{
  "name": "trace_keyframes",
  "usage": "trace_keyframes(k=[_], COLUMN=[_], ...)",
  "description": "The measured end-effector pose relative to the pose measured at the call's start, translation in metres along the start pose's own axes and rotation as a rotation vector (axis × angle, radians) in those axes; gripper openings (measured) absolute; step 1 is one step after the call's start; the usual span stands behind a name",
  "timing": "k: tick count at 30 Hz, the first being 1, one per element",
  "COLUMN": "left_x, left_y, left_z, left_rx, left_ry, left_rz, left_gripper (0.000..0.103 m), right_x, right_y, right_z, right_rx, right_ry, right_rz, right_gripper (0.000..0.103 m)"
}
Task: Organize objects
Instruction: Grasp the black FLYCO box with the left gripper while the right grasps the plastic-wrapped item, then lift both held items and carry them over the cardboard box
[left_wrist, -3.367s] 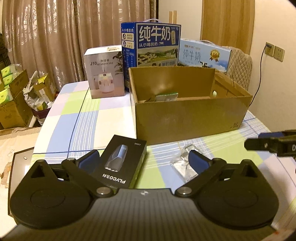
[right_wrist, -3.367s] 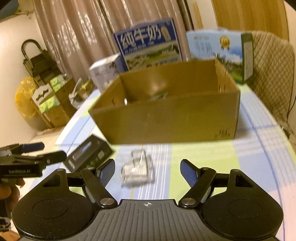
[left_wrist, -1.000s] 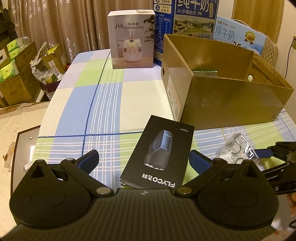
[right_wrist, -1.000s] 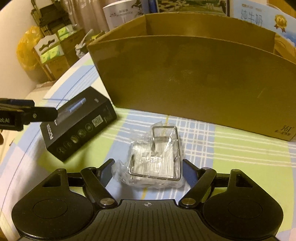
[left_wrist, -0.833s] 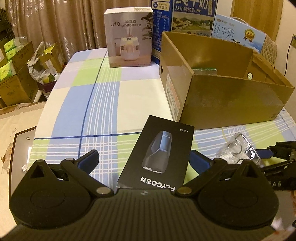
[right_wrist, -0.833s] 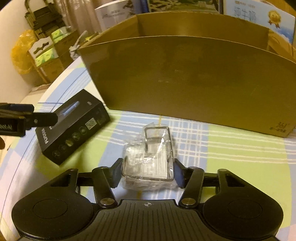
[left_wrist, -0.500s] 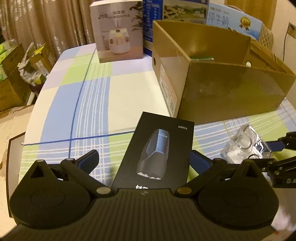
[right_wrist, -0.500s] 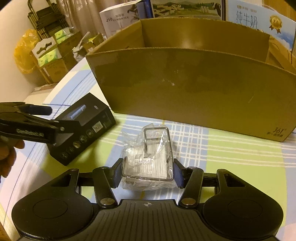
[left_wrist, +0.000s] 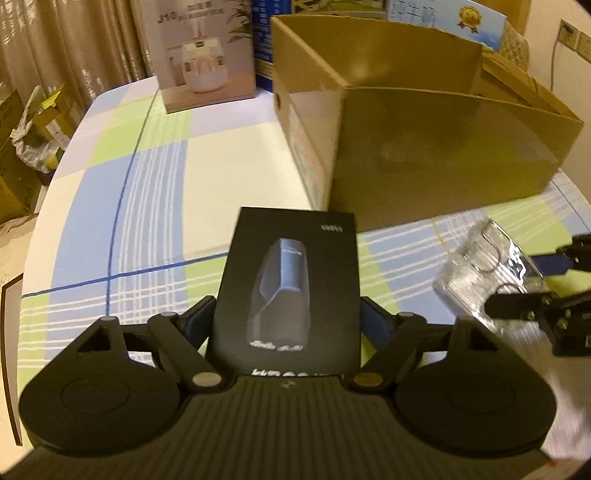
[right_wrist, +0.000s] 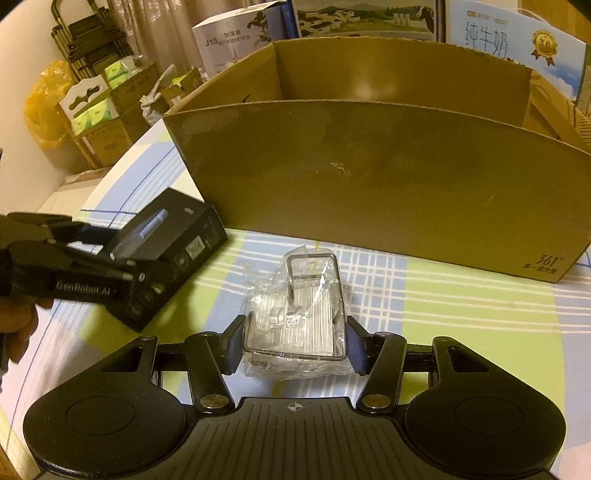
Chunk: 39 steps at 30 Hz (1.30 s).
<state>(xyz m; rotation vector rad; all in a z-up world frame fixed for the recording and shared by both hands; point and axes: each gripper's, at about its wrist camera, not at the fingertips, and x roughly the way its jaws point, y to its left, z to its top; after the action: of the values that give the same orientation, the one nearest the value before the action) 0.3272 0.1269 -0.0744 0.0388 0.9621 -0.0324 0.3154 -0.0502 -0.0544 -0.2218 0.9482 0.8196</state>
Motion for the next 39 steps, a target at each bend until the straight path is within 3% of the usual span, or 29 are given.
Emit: trace_keyframes(k=[7,13,19,27,39], left_x=[-0.024,-0.043,-0.053,-0.042,-0.033], left_y=[-0.030,-0.061,-0.081,-0.081,-0.081], left_z=[-0.017,-0.034,-0.038,-0.032,-0.028], left_rx=[0.009,0.071,0.125,0.114,0.095], left_ry=[0.034,0.061,0.049,0.058,0.068], left_rz=[-0.075,-0.083,-0.079,-0.061,-0.059], left_gripper=[0.077,0.077,0.086,0.086,0.076], right_x=[-0.020,-0.048,-0.081,-0.093,-0.091], right_y=[-0.006,-0.018,-0.018,-0.013,-0.009], right_z=[-0.013,-0.024,-0.037,-0.040,-0.036], right_rx=[0.026,0.050,0.038,0.028,0.018], right_ry=[-0.007,-0.035,-0.045,-0.073,-0.085], right_rz=[-0.003,-0.024,-0.032,-0.023,-0.004], right_gripper=[0.051,0.051,0.051,0.051,0.051])
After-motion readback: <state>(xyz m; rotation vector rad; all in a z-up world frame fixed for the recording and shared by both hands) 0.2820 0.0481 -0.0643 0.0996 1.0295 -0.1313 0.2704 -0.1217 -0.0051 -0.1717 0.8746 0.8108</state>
